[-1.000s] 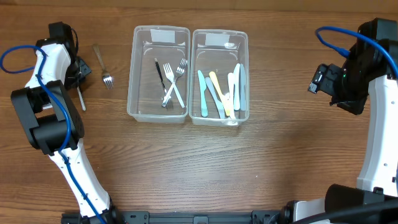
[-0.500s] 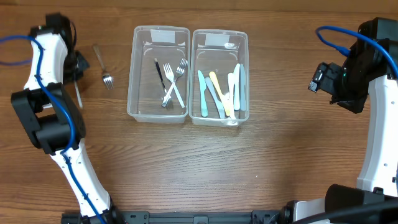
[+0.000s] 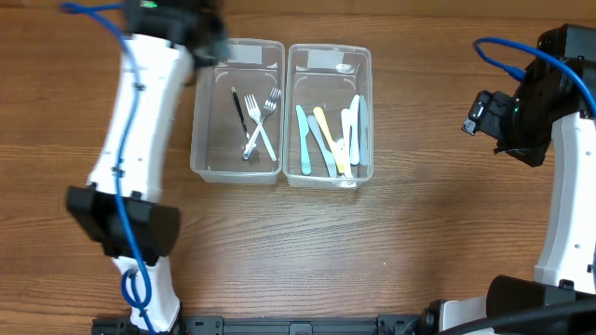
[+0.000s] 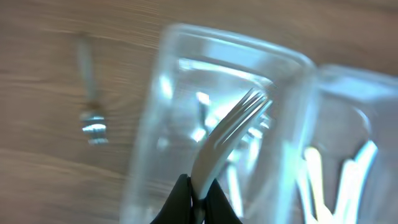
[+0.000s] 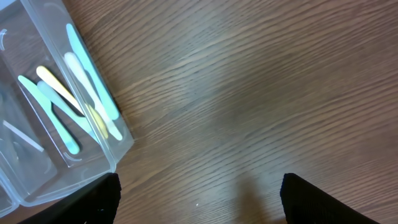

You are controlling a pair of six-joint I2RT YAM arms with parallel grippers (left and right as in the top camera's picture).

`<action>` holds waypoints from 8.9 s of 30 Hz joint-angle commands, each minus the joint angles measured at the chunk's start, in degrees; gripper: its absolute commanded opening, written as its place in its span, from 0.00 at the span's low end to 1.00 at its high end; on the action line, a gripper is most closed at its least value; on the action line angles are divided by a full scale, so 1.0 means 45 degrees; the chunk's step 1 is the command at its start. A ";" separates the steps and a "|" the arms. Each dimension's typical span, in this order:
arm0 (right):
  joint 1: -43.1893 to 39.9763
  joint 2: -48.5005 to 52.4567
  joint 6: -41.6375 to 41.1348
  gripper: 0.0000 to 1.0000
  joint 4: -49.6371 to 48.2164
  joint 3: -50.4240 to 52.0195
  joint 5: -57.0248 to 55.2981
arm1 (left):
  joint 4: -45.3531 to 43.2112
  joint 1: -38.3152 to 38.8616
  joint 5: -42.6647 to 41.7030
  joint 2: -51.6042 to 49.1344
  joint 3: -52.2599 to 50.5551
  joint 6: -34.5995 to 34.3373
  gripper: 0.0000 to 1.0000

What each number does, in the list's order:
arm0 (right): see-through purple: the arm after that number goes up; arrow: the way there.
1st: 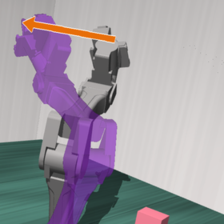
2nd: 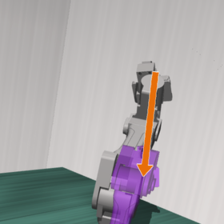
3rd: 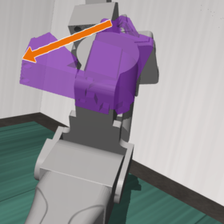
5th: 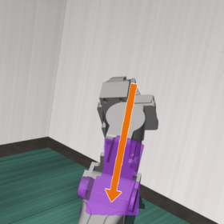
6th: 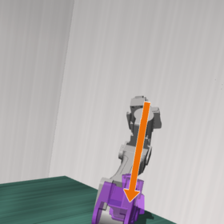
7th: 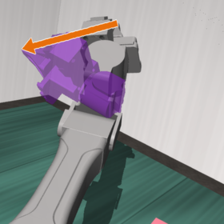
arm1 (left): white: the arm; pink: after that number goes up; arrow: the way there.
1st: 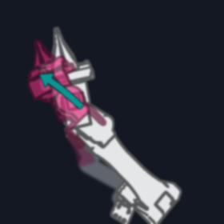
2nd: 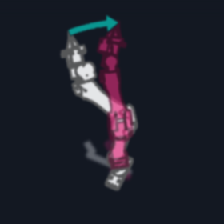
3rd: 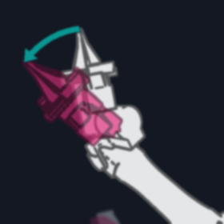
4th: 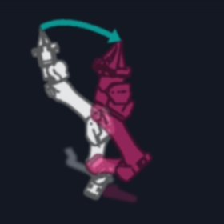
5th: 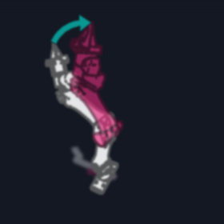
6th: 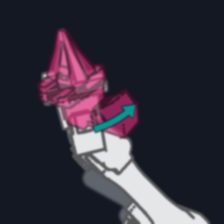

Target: Pack container

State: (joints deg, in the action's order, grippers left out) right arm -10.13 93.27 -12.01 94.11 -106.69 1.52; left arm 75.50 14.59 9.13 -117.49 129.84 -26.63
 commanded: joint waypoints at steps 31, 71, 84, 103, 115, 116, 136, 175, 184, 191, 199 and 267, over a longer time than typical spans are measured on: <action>-0.0005 -0.0131 0.0015 0.85 0.0015 -0.0029 0.0024 | 0.0335 -0.0165 0.1719 0.0539 0.1802 -0.0486 1.00; -0.0005 -0.0131 0.0015 0.86 0.0068 -0.0029 0.0029 | 0.1049 -0.4517 -0.1515 -0.7611 0.1734 -0.0593 1.00; -0.0005 -0.0131 0.0015 0.86 0.0063 -0.0029 0.0024 | 0.0767 -0.4546 -0.1418 -0.7713 0.1729 -0.0359 1.00; -0.0005 -0.0131 0.0015 0.86 0.0117 -0.0029 0.0024 | 0.1025 -0.4575 -0.1219 -0.7825 0.0894 -0.0364 0.86; -0.0005 -0.0131 0.0015 0.86 0.0121 -0.0029 0.0029 | 0.1180 -0.4575 -0.0748 -0.7825 0.0534 -0.0369 0.47; -0.0005 -0.0131 0.0015 0.86 0.0126 -0.0029 0.0029 | 0.1175 -0.4575 -0.0743 -0.7825 0.0534 -0.0364 0.43; -0.0005 -0.0131 0.0015 0.86 0.0010 -0.0029 0.0024 | 0.1642 -0.4503 -0.0607 -0.7223 0.0903 -0.0369 0.04; -0.0005 -0.0131 0.0024 0.86 -0.0743 -0.0029 0.0019 | 0.2569 0.1598 -0.1103 -0.4046 0.1229 0.0296 0.06; -0.0005 -0.0131 0.0024 0.86 -0.0894 -0.0029 0.0024 | 0.2778 0.1583 -0.1039 -0.4279 0.1273 0.0301 0.59; 0.0029 -0.0131 0.0155 0.93 -0.3317 -0.0029 0.0296 | 0.1943 0.1583 -0.0855 -0.2283 0.1282 0.0597 0.64; 0.0262 -0.0078 0.1122 1.00 -0.8582 -0.0029 0.1627 | -0.1073 0.1574 0.0996 0.0393 0.1282 0.0787 1.00; 0.5416 -1.6432 0.0631 1.00 -0.6601 1.2876 -0.2103 | -0.2399 -0.1379 0.2200 1.8268 -1.6645 -0.0952 1.00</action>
State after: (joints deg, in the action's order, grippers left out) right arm 13.91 19.90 -8.84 64.58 -49.15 -6.92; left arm 64.75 8.25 18.68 -37.23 55.94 -29.71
